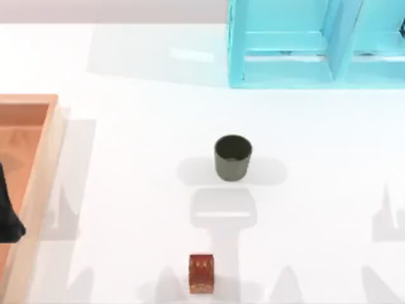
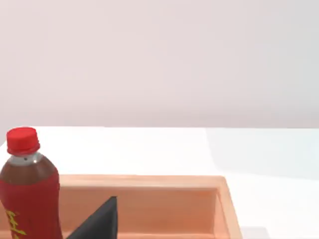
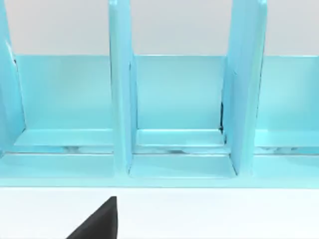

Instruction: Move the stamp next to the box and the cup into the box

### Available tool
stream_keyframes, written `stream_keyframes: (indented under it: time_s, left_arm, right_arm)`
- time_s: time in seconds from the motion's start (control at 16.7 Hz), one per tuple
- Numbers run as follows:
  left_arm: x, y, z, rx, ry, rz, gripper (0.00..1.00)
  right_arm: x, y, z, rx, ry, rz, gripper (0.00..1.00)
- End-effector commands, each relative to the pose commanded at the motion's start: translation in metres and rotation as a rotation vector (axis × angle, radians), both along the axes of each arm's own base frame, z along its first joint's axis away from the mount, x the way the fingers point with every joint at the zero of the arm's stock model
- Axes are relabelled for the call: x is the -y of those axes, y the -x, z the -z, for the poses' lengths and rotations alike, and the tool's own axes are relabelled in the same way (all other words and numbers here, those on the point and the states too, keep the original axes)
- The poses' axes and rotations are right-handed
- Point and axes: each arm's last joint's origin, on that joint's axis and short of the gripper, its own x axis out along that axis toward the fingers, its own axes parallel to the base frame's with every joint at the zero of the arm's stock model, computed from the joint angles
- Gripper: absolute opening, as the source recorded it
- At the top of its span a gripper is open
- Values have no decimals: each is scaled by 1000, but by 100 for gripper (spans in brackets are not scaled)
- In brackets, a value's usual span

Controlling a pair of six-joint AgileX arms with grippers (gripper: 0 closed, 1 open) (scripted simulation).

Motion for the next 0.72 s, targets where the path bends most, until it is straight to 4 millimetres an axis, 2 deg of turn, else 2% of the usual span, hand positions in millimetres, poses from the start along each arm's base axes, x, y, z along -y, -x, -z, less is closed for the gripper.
stream_keyframes:
  time_s: [0.18,0.36,0.54,0.72]
  left_arm:
    - [1,0,-2,-8,8,8,100]
    - [8,-1,-18,-85,70,71,100]
    - [21,-9,-44,-258,160,162,100]
    - [44,-28,-66,-530,230,238,100]
  right_arm:
    - [0,0,0,0,0,0,100]
    - [0,0,0,0,0,0,100]
    - [0,0,0,0,0,0,100]
    - [0,0,0,0,0,0,100]
